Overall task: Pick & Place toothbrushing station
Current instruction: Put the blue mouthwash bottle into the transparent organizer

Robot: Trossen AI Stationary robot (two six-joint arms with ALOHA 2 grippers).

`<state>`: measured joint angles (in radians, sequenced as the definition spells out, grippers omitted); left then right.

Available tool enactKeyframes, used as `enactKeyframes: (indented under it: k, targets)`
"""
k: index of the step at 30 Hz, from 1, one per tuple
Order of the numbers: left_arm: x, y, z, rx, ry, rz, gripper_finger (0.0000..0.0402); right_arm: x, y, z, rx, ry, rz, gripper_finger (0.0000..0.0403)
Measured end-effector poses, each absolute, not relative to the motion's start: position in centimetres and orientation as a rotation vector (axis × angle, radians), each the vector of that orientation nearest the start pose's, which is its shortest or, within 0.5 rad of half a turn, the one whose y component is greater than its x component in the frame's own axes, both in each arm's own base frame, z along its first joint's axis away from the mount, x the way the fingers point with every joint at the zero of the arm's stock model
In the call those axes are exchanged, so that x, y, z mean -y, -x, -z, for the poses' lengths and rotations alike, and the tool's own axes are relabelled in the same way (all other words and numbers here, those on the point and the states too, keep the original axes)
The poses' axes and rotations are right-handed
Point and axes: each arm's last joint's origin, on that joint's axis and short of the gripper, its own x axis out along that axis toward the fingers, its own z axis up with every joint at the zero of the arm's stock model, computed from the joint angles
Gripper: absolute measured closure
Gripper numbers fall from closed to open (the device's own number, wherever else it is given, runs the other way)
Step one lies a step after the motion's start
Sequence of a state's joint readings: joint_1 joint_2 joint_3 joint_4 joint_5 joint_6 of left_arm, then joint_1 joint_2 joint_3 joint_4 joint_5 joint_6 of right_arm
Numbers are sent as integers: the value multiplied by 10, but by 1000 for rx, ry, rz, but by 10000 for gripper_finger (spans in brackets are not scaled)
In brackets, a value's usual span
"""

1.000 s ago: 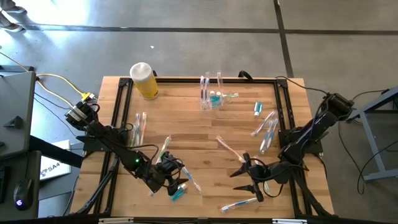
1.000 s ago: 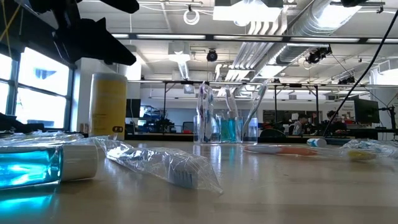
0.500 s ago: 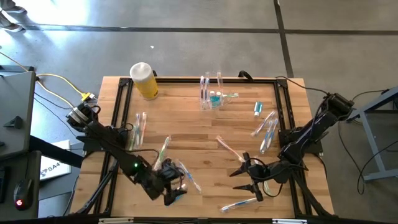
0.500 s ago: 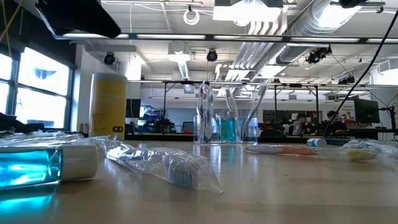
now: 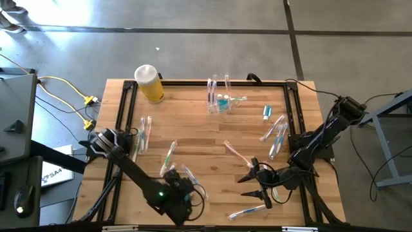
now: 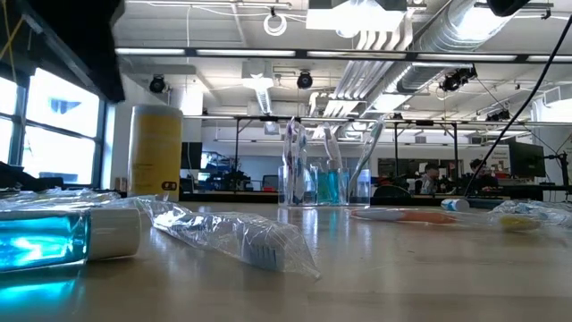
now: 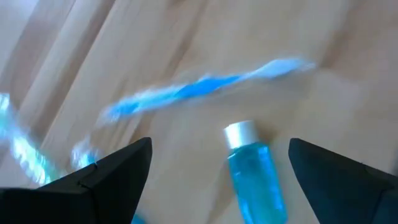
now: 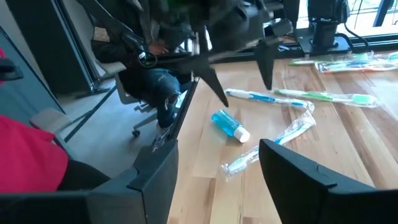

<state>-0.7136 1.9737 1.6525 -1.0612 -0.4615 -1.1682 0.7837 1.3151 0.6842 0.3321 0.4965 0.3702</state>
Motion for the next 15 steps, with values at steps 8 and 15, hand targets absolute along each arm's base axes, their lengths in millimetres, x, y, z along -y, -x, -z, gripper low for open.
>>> enactKeyframes:
  k: [8,15]
  targets:
    - [243,-311,-208,-1274,383,-570,34,-185,-204,-235,-294,-182,-236,188]
    - [250,-318,-208,-1288,450,-450,34,-185,-204,-235,-295,-176,-237,188]
